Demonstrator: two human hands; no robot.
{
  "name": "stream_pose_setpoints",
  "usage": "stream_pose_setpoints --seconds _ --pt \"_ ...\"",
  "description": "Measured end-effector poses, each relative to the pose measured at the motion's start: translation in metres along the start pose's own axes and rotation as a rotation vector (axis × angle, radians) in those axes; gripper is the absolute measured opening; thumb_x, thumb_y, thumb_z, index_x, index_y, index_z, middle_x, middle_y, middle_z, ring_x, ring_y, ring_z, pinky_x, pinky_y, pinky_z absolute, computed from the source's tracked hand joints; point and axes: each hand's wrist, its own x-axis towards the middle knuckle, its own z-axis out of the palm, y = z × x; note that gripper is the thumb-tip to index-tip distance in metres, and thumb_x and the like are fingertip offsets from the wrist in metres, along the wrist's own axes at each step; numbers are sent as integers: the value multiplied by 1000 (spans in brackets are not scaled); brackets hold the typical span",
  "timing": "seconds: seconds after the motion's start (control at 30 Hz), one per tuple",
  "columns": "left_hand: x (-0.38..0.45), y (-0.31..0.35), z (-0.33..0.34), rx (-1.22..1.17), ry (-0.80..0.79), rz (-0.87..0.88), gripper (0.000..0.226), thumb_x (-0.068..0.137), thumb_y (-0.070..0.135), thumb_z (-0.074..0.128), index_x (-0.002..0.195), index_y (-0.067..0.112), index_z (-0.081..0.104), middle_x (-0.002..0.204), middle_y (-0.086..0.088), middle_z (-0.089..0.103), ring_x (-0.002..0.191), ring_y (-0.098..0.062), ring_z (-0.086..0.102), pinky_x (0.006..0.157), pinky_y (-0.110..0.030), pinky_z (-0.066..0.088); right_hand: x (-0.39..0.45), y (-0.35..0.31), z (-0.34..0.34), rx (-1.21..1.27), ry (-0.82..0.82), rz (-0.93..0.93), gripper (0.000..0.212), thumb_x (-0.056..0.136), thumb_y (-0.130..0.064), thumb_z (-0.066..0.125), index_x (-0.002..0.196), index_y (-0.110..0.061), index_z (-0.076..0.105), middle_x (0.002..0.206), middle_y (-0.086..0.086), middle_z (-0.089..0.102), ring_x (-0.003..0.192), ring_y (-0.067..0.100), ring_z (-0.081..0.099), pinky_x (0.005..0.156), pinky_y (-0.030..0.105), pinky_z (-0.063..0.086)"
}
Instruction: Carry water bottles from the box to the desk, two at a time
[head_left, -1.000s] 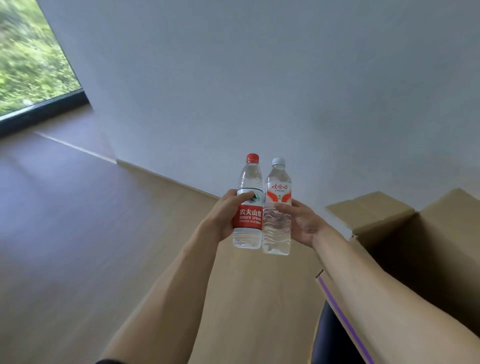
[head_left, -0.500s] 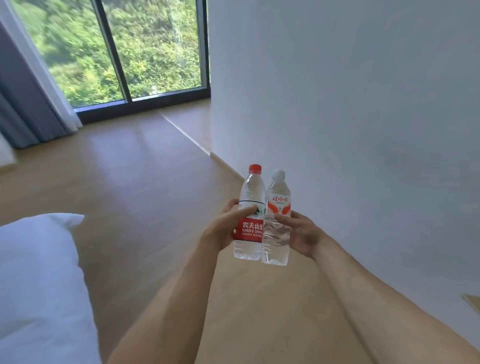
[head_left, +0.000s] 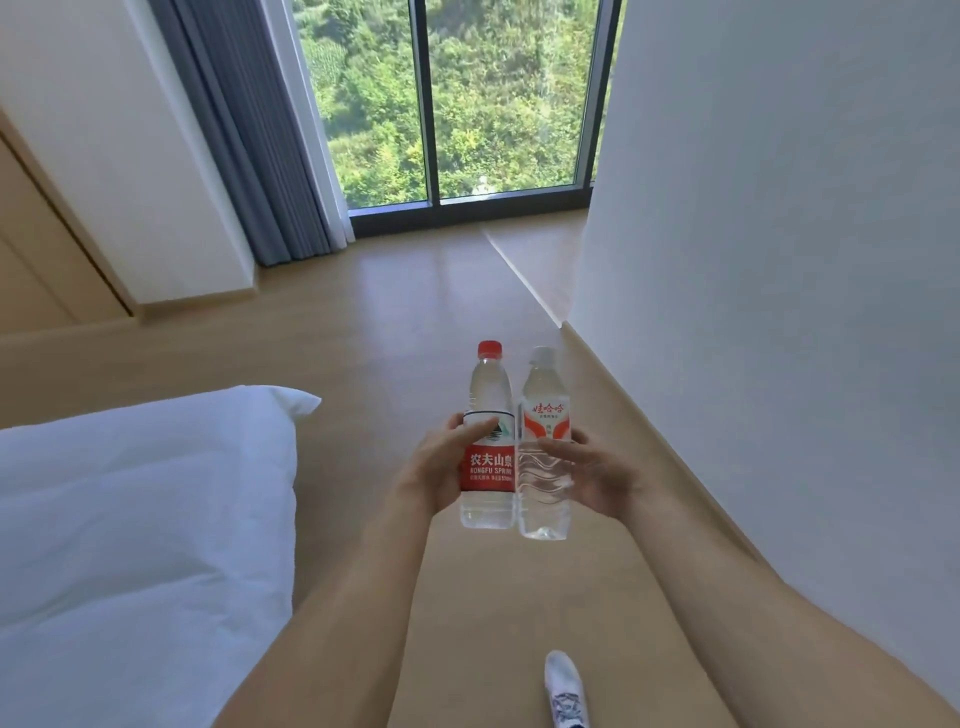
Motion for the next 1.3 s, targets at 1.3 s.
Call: stream_pose_setpoints --seconds 1.3 --pt "358 281 -213 -51 385 161 57 66 28 79 121 25 65 104 -9 73 89 -28 66 75 -38 55 557 -212 82 -233 -342 160 68 67 -17 83 130 -6 60 115 18 65 109 35 61 97 55 46"
